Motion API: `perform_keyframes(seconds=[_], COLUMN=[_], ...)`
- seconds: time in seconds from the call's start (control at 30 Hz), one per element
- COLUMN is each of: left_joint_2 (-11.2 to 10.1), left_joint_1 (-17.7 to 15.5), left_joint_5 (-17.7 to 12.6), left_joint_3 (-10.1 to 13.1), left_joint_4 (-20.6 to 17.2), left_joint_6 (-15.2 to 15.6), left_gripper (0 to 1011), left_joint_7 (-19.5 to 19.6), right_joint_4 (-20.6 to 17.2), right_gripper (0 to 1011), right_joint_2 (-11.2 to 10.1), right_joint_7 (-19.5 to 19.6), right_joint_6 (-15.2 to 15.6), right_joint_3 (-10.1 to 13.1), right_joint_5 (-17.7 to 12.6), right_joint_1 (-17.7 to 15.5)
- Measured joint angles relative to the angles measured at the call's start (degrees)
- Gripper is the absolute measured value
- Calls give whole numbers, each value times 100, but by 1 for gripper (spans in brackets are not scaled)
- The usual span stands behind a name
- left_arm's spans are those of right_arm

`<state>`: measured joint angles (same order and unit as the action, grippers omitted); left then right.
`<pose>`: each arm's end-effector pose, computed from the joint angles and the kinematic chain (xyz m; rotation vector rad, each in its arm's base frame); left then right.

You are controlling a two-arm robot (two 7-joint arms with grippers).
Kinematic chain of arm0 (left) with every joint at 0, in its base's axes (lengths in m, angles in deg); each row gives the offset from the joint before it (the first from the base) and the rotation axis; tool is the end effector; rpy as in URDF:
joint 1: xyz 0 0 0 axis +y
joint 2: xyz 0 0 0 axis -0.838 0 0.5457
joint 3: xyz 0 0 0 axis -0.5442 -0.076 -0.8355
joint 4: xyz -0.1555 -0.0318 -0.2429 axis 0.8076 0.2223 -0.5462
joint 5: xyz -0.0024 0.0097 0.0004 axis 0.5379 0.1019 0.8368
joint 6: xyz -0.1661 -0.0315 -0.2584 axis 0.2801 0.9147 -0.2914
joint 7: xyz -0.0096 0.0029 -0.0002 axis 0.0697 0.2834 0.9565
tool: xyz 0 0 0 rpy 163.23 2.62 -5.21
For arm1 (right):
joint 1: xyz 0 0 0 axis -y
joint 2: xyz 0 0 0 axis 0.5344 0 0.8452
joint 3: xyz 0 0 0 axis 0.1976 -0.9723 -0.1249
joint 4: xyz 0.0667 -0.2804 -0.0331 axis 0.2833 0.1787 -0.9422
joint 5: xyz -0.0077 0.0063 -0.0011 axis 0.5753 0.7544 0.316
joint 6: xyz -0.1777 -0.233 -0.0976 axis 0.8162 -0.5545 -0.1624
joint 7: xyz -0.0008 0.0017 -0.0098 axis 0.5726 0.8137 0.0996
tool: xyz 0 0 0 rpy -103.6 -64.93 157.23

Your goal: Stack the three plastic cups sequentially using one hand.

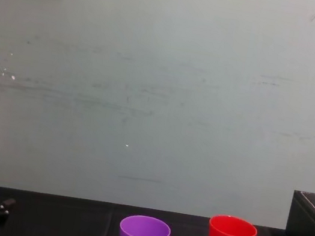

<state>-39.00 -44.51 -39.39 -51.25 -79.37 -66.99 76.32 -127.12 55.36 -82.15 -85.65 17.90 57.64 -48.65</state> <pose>0.3581 0.0826 -0.3022 0.3046 -0.2851 1.2479 0.3531 -0.0178 -0.3304 -0.1192 -0.0639 -0.8134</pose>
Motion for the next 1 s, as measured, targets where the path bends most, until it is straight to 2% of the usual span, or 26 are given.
perform_keyframes(seconds=[0.47, 0.73, 1.0], left_joint_2=[0, 0, 0], left_joint_1=[0, 0, 0], left_joint_5=[0, 0, 0], left_joint_3=[0, 0, 0], left_joint_4=[0, 0, 0], left_joint_6=[0, 0, 0], left_gripper=[1005, 1005, 1004], left_joint_7=[0, 0, 0], right_joint_4=[-5, -10, -30], right_gripper=[997, 812, 768], right_joint_2=[9, 5, -3], right_joint_7=[3, 5, 11], right_joint_6=[-16, -12, -3], right_joint_3=[6, 1, 0], right_joint_5=[9, 5, 4], right_joint_1=[-5, -3, -7])
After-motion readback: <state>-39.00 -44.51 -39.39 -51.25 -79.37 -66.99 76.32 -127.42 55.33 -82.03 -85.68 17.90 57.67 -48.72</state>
